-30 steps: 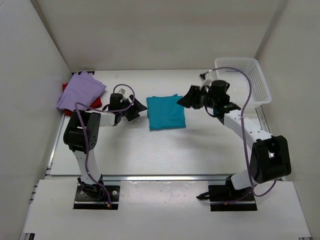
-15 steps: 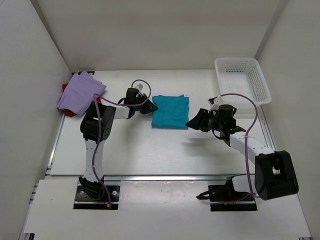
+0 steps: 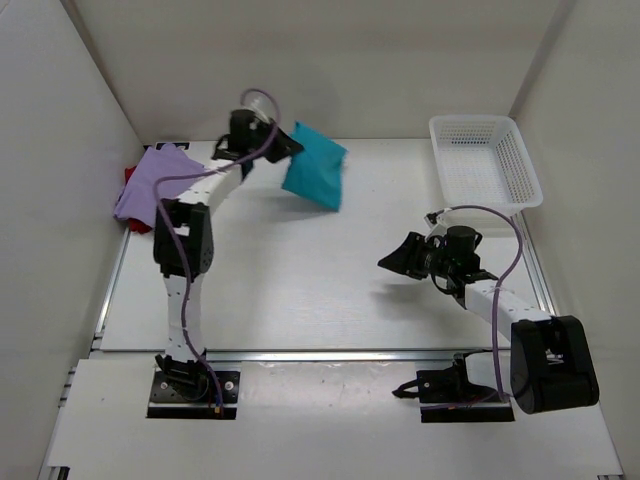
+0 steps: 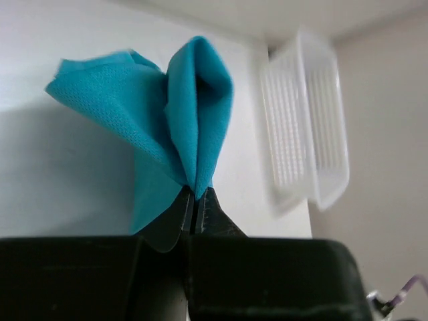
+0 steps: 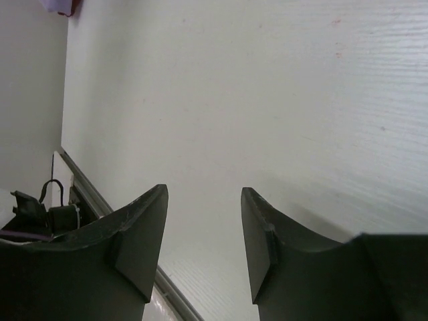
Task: Fold and stack the t-shirts
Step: Put the neatly folded tshirt into the corner of the board with the left arm
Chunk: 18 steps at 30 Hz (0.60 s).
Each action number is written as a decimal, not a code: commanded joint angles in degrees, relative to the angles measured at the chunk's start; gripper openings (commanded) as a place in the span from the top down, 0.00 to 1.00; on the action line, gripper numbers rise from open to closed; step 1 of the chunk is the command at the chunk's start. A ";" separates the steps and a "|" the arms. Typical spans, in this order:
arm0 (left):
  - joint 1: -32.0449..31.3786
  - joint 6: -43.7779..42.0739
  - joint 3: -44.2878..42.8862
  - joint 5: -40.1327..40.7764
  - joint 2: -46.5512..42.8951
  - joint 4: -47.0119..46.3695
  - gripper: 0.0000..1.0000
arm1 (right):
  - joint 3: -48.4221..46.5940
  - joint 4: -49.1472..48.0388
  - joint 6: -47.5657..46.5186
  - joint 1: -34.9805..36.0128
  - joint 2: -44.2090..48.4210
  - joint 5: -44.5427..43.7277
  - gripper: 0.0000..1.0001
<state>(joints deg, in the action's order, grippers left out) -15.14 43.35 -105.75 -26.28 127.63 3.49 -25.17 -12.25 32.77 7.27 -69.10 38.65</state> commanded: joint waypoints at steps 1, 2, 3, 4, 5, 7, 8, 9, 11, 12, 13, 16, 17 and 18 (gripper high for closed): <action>11.77 -0.82 0.44 0.87 -11.08 2.42 1.00 | -0.41 -2.26 -0.78 0.46 1.42 2.39 0.54; 14.58 -0.81 2.81 1.40 -13.96 1.88 1.00 | -0.41 -1.38 -1.13 0.99 1.60 2.30 0.54; 16.96 -1.60 5.88 2.63 -16.25 1.79 1.00 | -0.32 -1.37 -1.39 1.43 1.60 1.95 0.54; 19.85 -1.43 7.48 3.34 -18.97 1.61 1.00 | 0.29 -1.20 -1.31 1.96 1.43 2.56 0.54; 22.84 -1.26 11.50 4.56 -20.48 0.39 0.99 | 0.30 -2.07 -1.22 2.31 1.08 2.91 0.54; 27.50 1.90 20.90 8.08 -27.14 -2.41 0.90 | 1.43 -2.60 -0.61 3.54 1.25 4.14 0.54; 30.57 6.35 29.47 10.18 -28.74 -9.31 0.65 | 1.61 -3.04 -0.52 4.33 1.08 3.97 0.52; 33.30 9.52 38.34 10.89 -31.63 -15.90 0.02 | 1.87 -2.96 -0.69 4.68 0.99 3.71 0.50; 36.30 13.22 46.85 11.69 -35.33 -19.12 0.01 | 2.14 -0.69 -0.26 7.13 0.90 0.65 0.19; 37.27 14.64 50.96 12.13 -36.48 -20.09 0.01 | 2.05 1.33 -0.78 7.76 1.25 -0.76 0.01; 37.81 14.83 54.65 13.26 -38.41 -20.62 0.02 | 1.97 2.31 -0.70 9.33 1.68 -3.30 0.01; 36.50 14.40 59.77 15.73 -43.85 -20.89 0.01 | 2.14 4.17 -1.22 12.33 2.13 -6.66 0.01; 35.01 13.96 60.83 16.95 -46.22 -20.63 0.02 | 2.23 4.95 -1.31 13.12 2.56 -6.84 0.01; 33.52 13.43 61.19 17.92 -47.38 -19.84 0.01 | 1.97 5.83 -1.74 13.65 2.48 -7.62 0.01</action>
<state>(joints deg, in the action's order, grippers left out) 22.02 56.07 -44.60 -11.53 88.90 -11.92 -23.20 -7.99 32.62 19.44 -68.36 34.96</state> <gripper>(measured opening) 0.982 0.992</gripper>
